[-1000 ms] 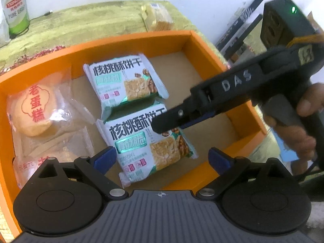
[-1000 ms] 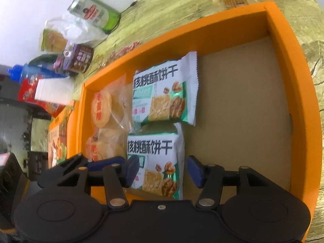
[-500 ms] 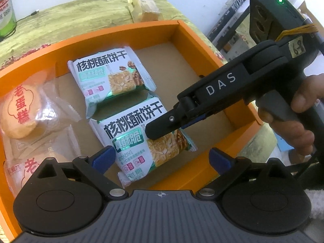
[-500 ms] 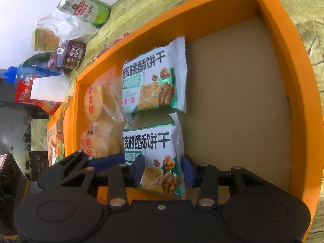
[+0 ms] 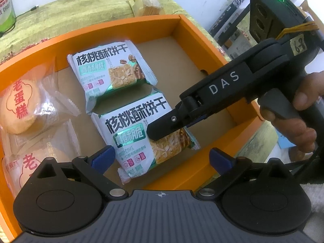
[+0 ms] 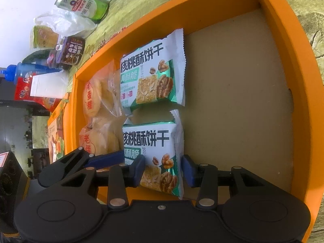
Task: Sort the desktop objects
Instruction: 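Open both grippers and release the pack in the tray, then move both grippers to the clear-wrapped biscuit stick pack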
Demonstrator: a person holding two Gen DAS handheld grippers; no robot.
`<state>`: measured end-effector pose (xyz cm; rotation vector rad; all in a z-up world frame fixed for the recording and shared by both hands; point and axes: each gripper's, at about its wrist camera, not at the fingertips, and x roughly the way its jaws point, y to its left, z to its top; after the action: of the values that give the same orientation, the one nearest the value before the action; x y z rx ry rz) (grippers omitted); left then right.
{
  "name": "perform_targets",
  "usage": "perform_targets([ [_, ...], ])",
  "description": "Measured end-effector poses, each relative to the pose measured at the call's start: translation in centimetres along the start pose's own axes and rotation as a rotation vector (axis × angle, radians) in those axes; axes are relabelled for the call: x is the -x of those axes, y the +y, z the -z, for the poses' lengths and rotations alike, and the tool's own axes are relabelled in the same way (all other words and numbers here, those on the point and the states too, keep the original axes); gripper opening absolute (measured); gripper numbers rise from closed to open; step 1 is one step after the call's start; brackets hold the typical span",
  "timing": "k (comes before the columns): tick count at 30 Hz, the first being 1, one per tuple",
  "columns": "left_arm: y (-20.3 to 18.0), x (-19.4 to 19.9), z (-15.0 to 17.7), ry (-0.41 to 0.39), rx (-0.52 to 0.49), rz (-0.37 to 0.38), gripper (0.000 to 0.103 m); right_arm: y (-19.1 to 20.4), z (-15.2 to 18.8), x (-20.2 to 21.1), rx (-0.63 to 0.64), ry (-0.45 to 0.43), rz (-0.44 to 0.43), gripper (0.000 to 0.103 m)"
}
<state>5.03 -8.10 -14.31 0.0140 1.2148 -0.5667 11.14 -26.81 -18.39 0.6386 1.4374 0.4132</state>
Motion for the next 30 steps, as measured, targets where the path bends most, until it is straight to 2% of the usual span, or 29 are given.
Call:
perform_targets([
  [9, 0.4, 0.0, 0.1, 0.014, 0.028, -0.003, 0.100, -0.1, -0.1, 0.0, -0.003, 0.008, -0.006, 0.042],
  [16, 0.2, 0.7, 0.2, 0.003, 0.044, -0.010, 0.100, 0.2, -0.3, 0.8, 0.014, -0.010, 0.012, 0.064],
  [19, 0.3, 1.3, -0.2, -0.012, 0.044, -0.010, 0.100, 0.1, -0.3, 1.6, 0.019, -0.028, 0.018, 0.067],
  [25, 0.1, 3.6, -2.5, -0.067, 0.034, -0.003, 0.100, -0.5, -0.9, 3.9, -0.009, -0.072, -0.016, 0.070],
  [30, 0.8, 5.7, -6.4, -0.149, 0.046, 0.007, 0.100, -0.1, -2.5, 7.6, 0.008, -0.152, -0.052, 0.070],
])
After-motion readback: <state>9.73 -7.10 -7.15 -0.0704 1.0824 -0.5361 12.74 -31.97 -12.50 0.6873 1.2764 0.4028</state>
